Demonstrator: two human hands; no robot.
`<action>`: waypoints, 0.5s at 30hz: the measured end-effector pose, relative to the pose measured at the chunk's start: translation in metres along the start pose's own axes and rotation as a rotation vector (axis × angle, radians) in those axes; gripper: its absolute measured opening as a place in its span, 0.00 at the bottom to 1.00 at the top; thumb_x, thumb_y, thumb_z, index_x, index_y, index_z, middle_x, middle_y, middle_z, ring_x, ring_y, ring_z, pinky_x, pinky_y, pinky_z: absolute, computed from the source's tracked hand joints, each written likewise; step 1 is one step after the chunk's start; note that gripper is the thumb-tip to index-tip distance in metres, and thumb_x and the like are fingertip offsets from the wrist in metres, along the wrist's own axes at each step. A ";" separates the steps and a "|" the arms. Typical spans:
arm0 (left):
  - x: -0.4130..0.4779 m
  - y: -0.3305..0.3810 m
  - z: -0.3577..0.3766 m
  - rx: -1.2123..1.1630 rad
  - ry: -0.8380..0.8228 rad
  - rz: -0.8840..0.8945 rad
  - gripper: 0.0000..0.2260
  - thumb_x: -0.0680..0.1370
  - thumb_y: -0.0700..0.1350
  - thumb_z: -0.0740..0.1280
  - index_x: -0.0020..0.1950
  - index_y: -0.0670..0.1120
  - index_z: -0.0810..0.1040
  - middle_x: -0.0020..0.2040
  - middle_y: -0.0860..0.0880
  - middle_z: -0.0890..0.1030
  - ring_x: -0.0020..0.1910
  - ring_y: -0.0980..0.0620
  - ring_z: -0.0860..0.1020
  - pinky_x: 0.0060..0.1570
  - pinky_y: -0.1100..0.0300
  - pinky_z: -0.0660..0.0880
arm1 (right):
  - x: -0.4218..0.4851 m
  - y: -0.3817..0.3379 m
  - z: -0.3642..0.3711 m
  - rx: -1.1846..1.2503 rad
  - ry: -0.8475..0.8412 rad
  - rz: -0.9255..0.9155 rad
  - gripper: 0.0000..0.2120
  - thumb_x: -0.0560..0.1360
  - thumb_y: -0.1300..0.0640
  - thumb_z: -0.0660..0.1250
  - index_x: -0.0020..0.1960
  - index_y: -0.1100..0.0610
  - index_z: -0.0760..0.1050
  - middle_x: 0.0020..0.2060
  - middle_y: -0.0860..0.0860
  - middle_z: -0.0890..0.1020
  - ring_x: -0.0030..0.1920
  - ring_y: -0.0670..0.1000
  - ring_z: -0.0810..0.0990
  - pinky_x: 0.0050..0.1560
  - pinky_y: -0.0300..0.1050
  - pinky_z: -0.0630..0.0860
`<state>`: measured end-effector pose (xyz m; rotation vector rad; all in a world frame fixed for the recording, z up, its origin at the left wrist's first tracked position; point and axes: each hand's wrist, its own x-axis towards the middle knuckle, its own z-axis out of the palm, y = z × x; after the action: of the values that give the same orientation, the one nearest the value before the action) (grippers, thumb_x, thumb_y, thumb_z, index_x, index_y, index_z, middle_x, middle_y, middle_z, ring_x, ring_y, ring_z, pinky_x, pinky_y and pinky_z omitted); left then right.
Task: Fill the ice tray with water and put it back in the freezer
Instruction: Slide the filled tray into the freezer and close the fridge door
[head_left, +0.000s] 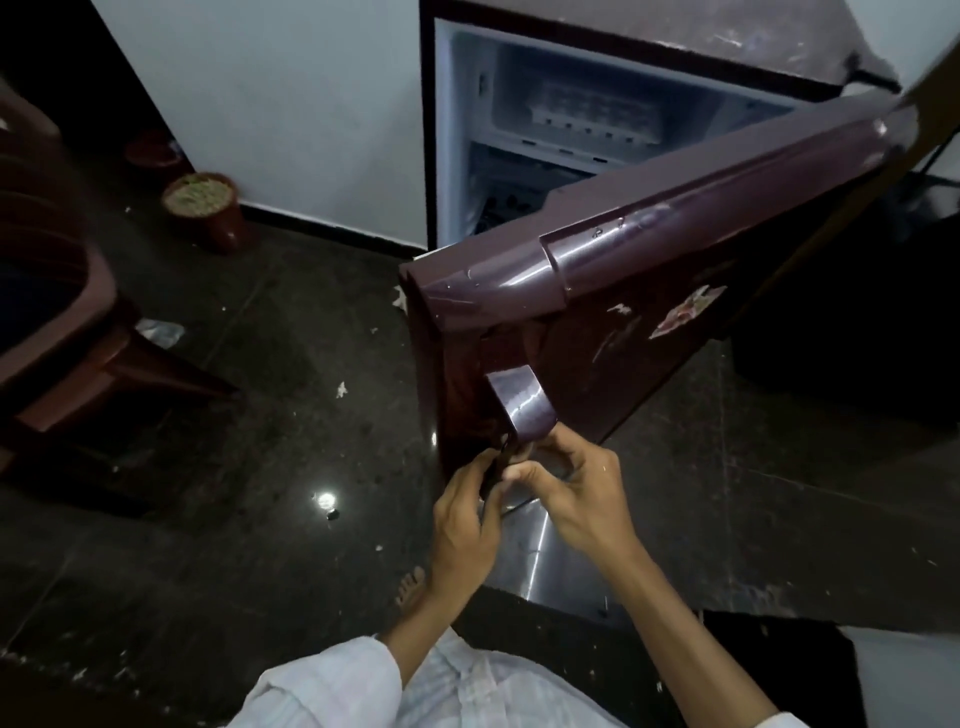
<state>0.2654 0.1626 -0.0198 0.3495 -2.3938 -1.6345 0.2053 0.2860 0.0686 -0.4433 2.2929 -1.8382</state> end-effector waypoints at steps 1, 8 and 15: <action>0.011 -0.003 -0.006 0.003 -0.005 0.006 0.22 0.80 0.55 0.60 0.68 0.45 0.76 0.61 0.50 0.82 0.59 0.56 0.80 0.57 0.63 0.78 | 0.009 -0.001 0.007 0.008 0.002 -0.007 0.08 0.69 0.61 0.76 0.48 0.56 0.81 0.43 0.47 0.85 0.47 0.49 0.84 0.49 0.40 0.78; 0.093 -0.020 -0.050 0.024 -0.076 0.061 0.17 0.81 0.49 0.62 0.68 0.46 0.76 0.57 0.48 0.84 0.54 0.55 0.82 0.53 0.68 0.78 | 0.081 -0.004 0.052 0.014 0.056 -0.010 0.09 0.70 0.65 0.75 0.50 0.60 0.81 0.44 0.49 0.86 0.48 0.47 0.84 0.50 0.41 0.79; 0.176 -0.028 -0.076 0.091 -0.075 0.106 0.15 0.81 0.39 0.64 0.68 0.43 0.76 0.51 0.43 0.85 0.47 0.51 0.83 0.45 0.71 0.76 | 0.158 -0.006 0.081 -0.052 0.098 -0.010 0.08 0.71 0.64 0.74 0.50 0.58 0.81 0.43 0.47 0.86 0.47 0.44 0.84 0.50 0.40 0.80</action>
<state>0.1240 0.0300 -0.0099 0.1757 -2.5012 -1.5219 0.0827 0.1573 0.0647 -0.3814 2.4112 -1.8479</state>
